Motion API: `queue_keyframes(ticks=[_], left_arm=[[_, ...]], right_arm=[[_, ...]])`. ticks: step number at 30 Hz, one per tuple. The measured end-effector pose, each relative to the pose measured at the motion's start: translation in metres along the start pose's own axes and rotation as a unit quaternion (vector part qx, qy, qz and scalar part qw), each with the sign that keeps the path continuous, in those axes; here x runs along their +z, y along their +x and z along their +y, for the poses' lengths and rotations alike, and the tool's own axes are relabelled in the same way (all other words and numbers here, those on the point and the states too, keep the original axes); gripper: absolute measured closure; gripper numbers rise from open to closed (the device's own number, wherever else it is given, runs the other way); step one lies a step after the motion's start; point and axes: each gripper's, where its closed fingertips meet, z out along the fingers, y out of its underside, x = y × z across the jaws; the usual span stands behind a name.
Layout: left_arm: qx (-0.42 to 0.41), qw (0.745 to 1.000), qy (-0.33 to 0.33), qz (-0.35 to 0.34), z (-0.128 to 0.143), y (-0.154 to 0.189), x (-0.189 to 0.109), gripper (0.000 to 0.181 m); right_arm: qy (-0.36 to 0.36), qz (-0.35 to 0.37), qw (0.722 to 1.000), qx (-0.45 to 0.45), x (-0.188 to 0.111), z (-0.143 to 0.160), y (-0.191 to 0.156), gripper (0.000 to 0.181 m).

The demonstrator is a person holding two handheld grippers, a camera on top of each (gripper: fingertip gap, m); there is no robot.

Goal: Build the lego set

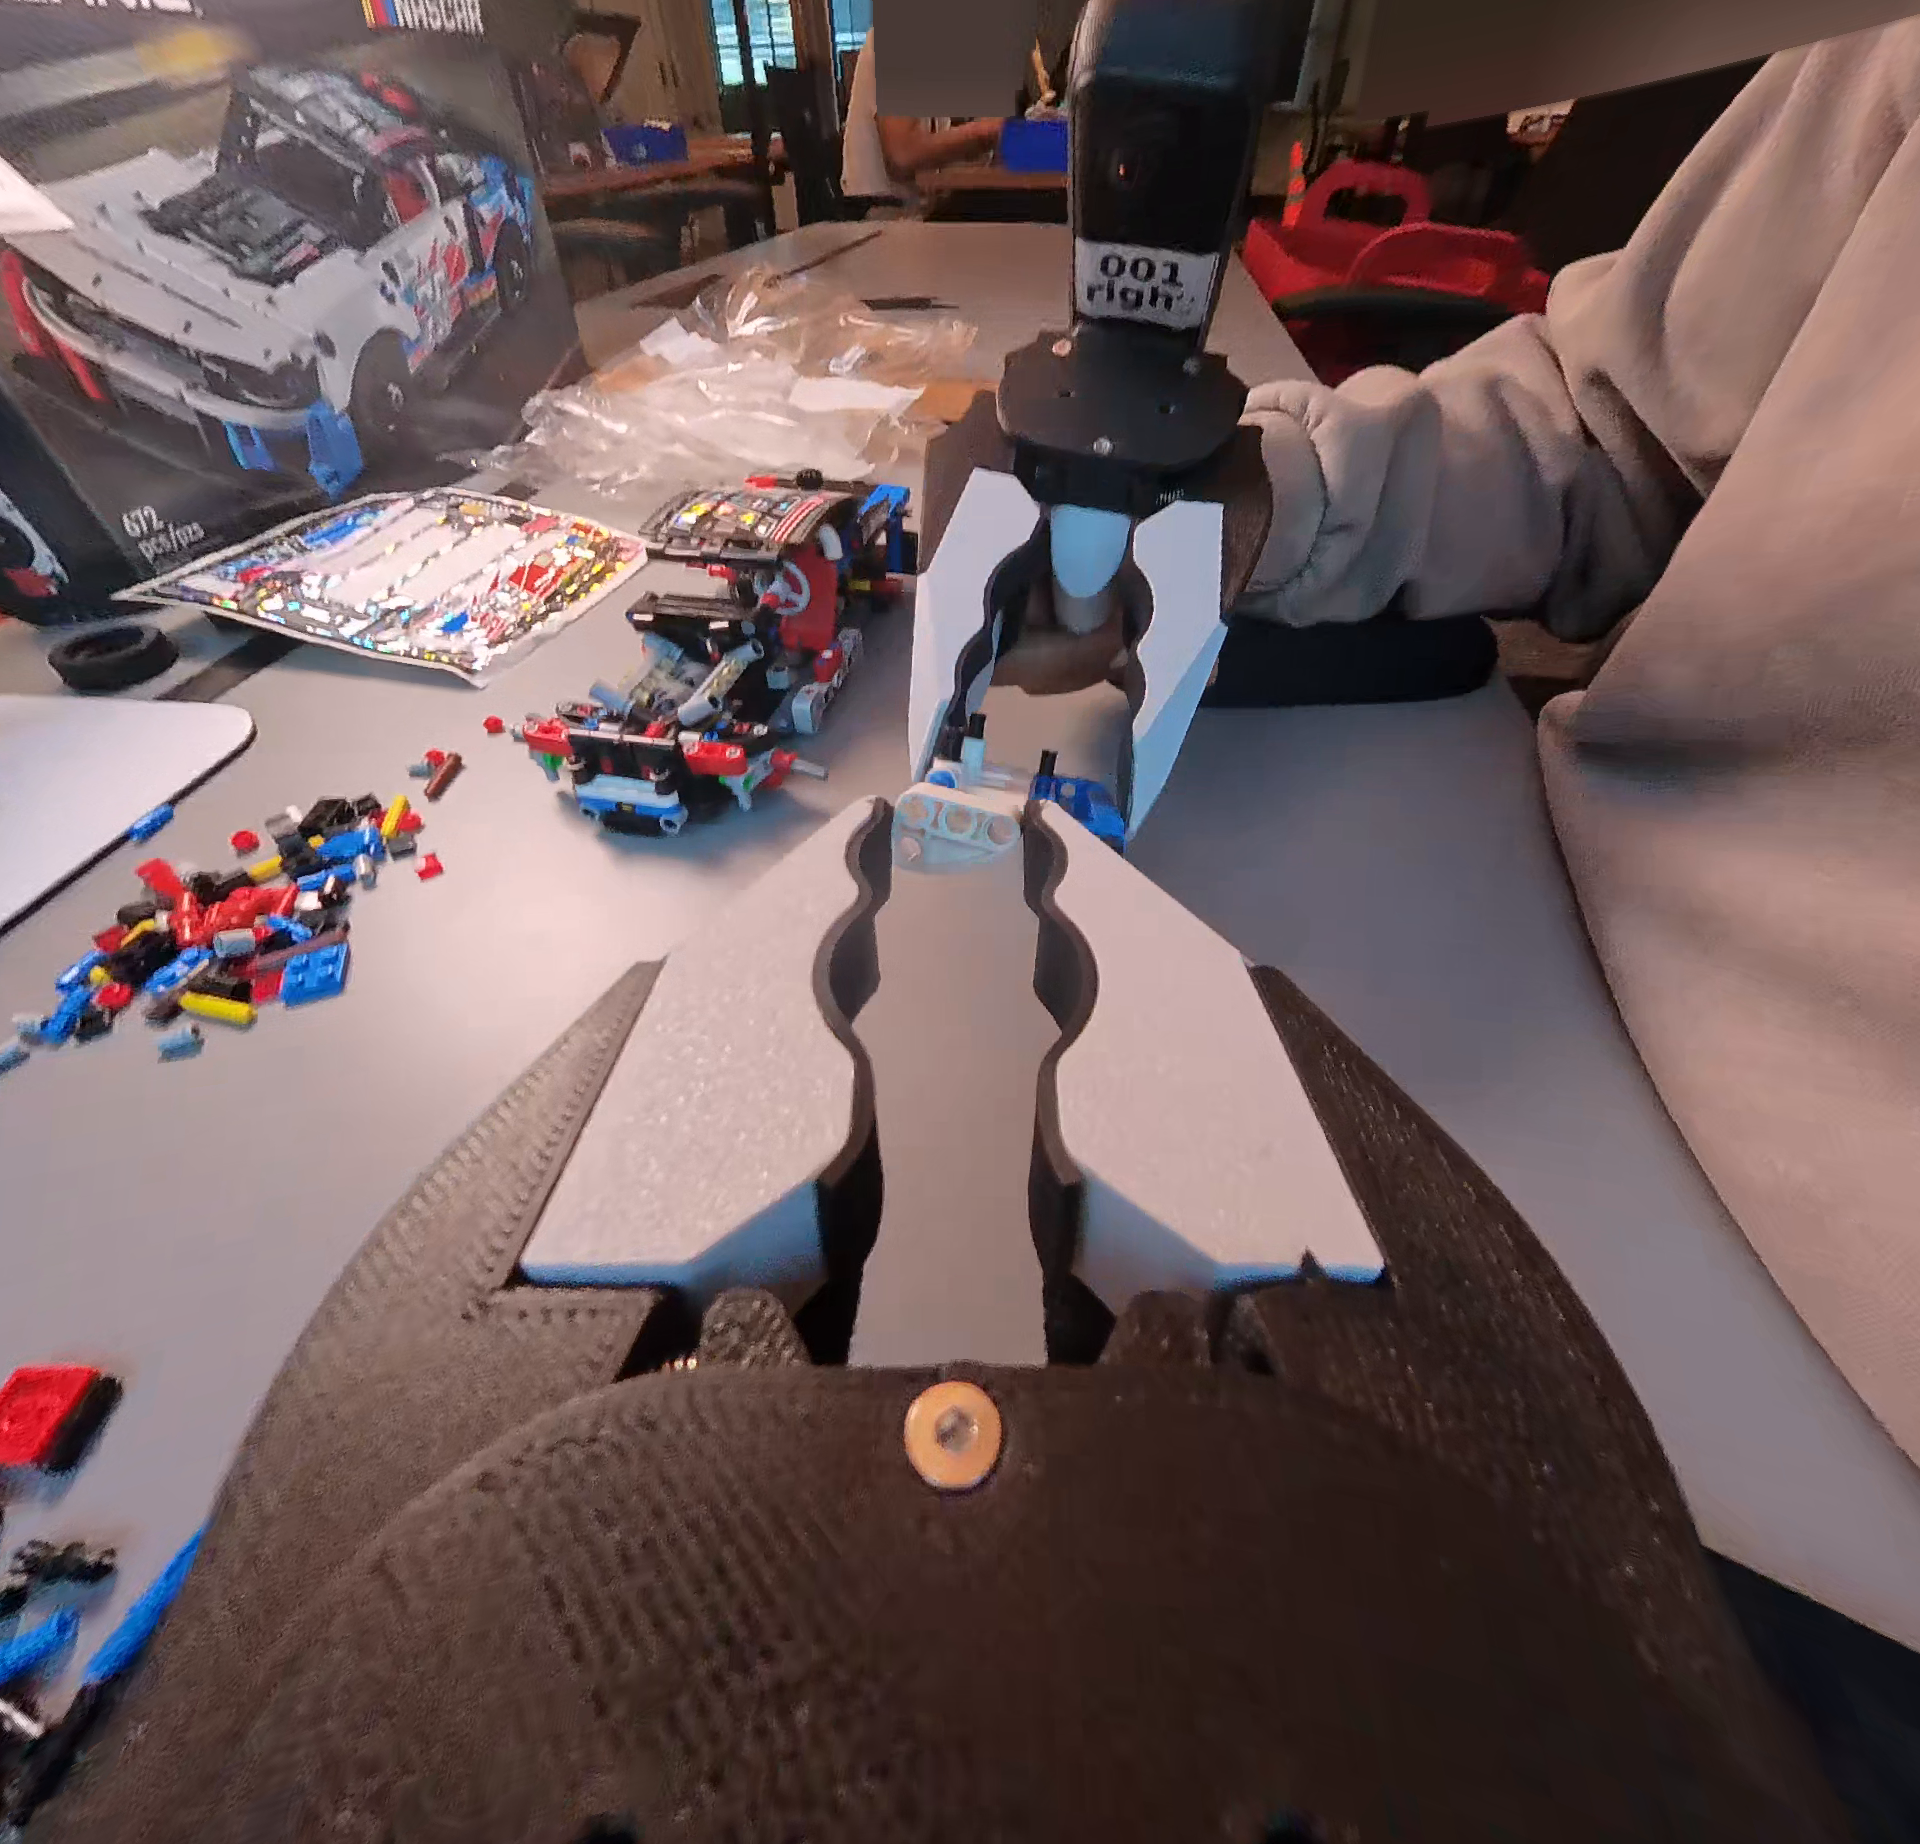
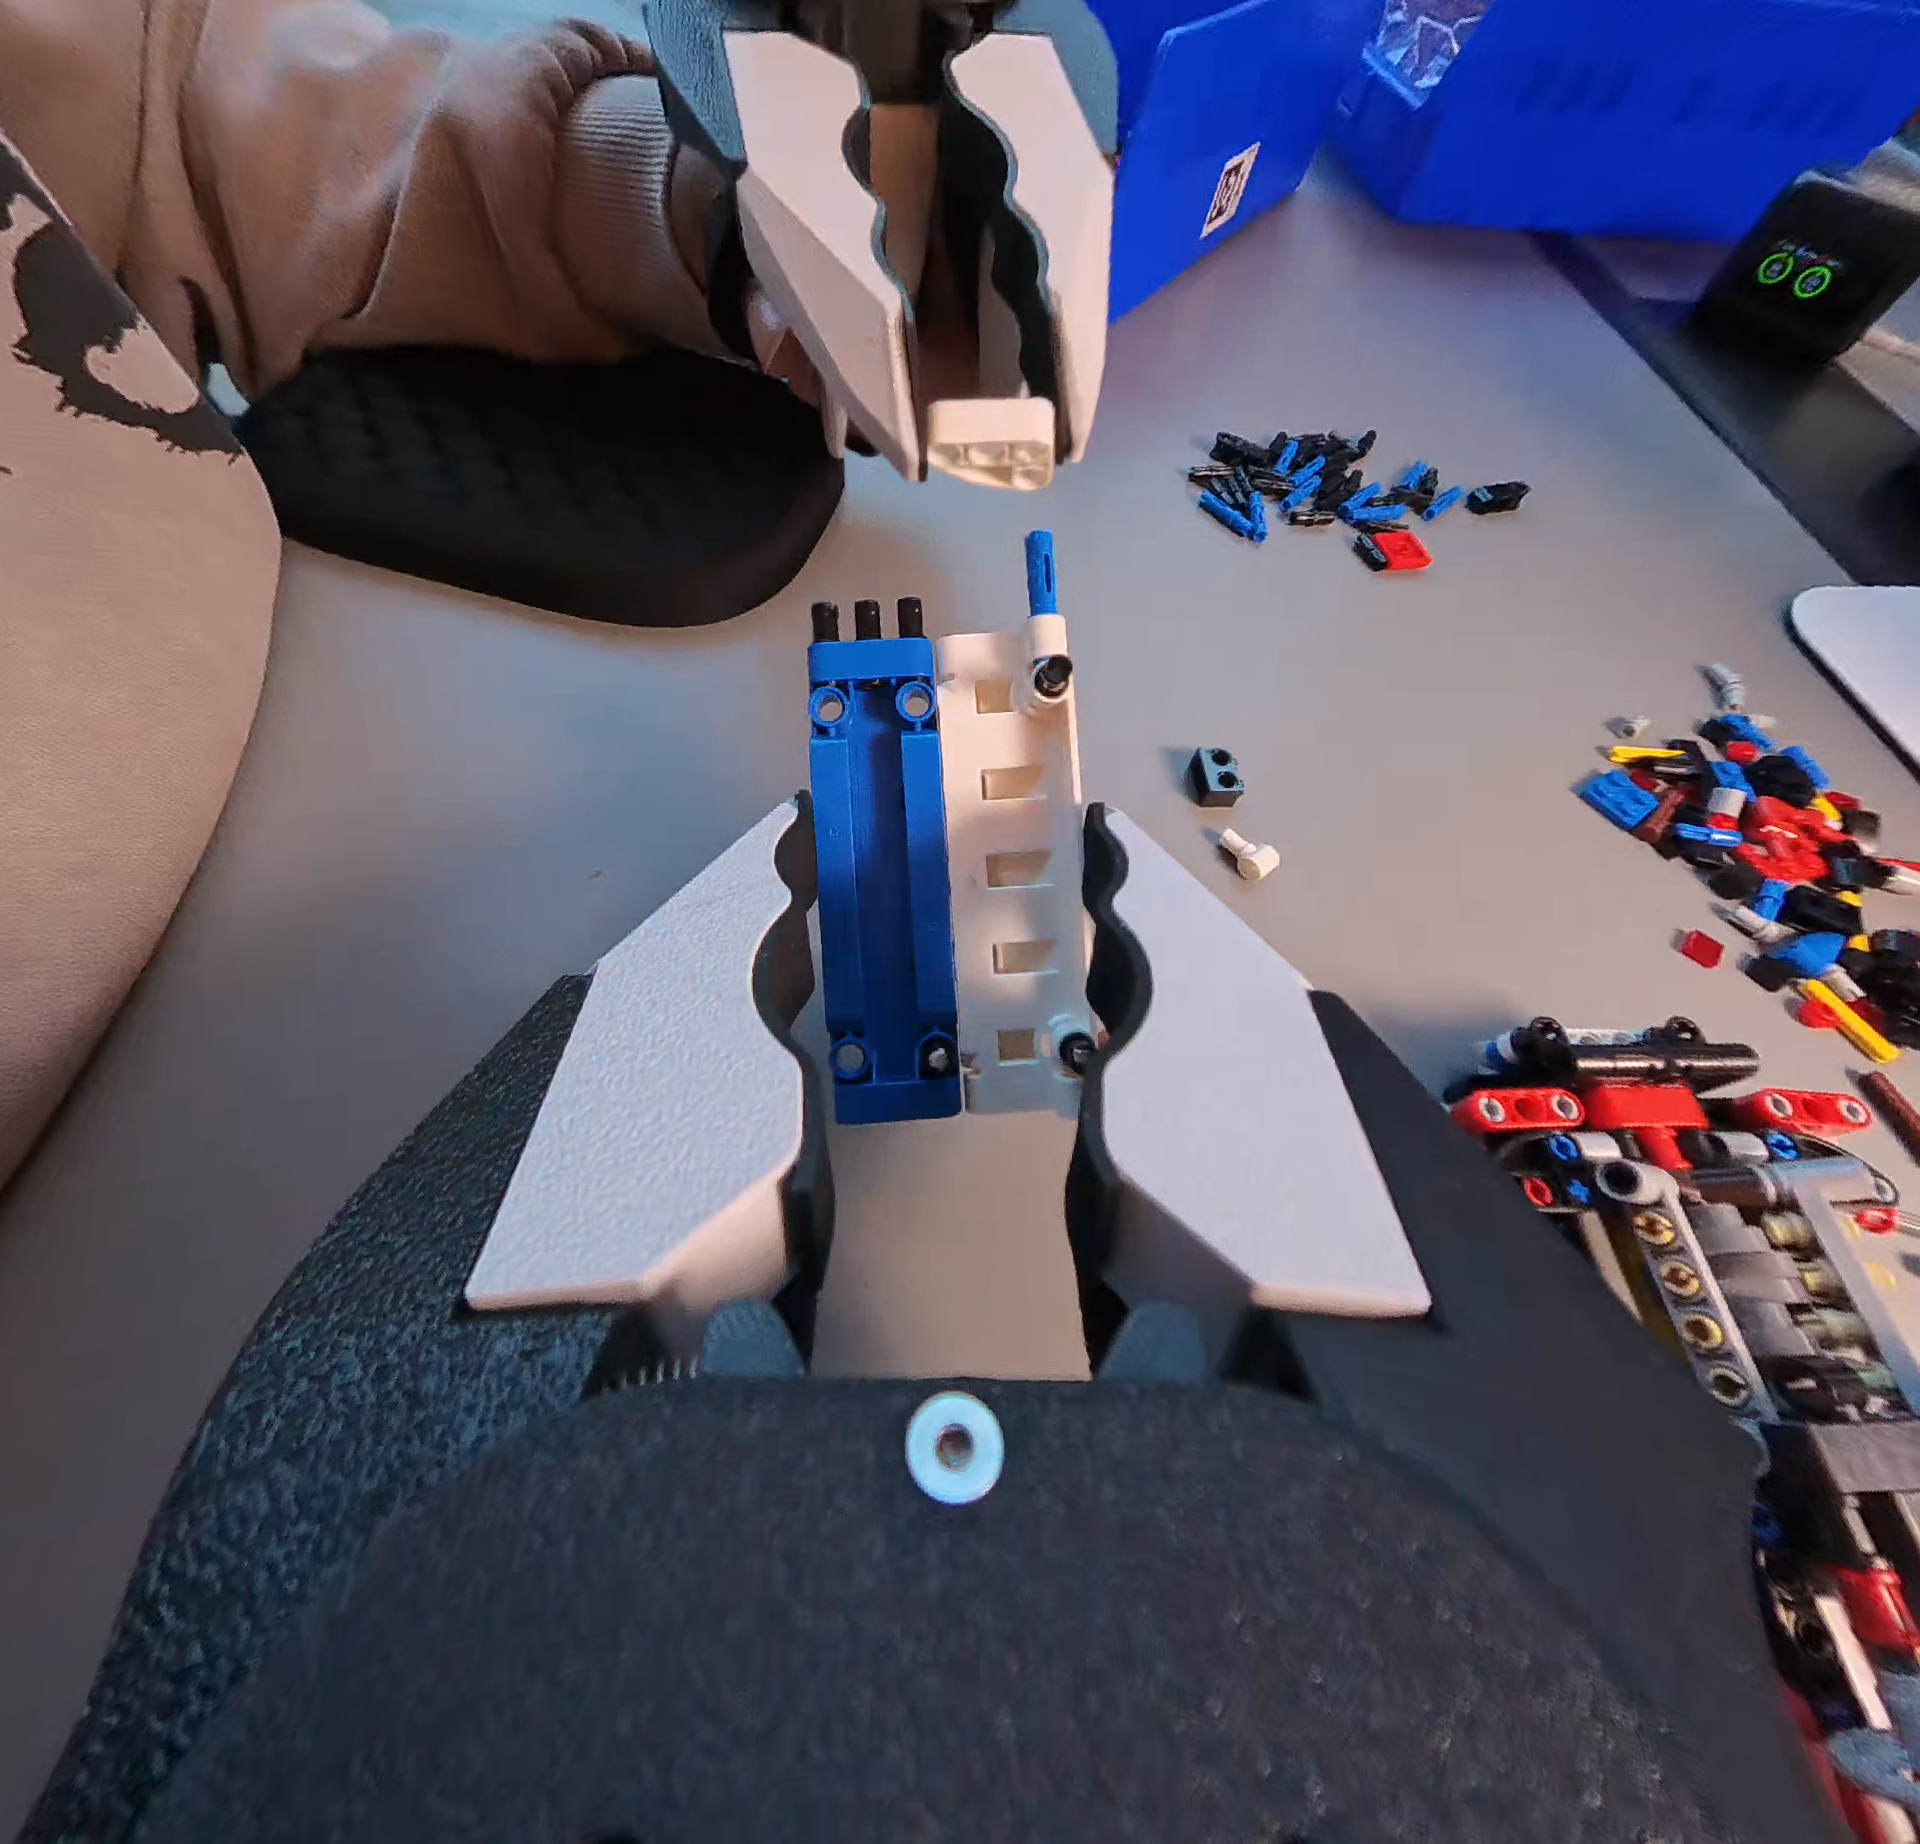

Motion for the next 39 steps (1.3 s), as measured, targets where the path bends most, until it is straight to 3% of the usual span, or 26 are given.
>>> queue_keyframes(ticks=[9,29,35,39], left_arm=[[0.035,0.999,-0.001,-0.011,-0.010,0.004,0.011,0.159],[0.072,0.997,-0.028,-0.010,-0.005,0.012,0.013,0.158],[0.118,0.989,-0.087,-0.034,0.002,0.012,0.018,0.158],[0.109,0.989,-0.093,-0.029,0.005,0.012,0.018,0.158]], right_arm=[[0.038,-0.005,0.999,-0.016,-0.003,-0.010,-0.003,0.132],[0.004,-0.006,1.000,-0.014,0.013,0.002,-0.005,0.132],[-0.016,-0.001,0.999,-0.027,0.014,0.008,-0.006,0.133],[-0.013,-0.002,0.999,-0.032,0.017,0.007,-0.007,0.133]])
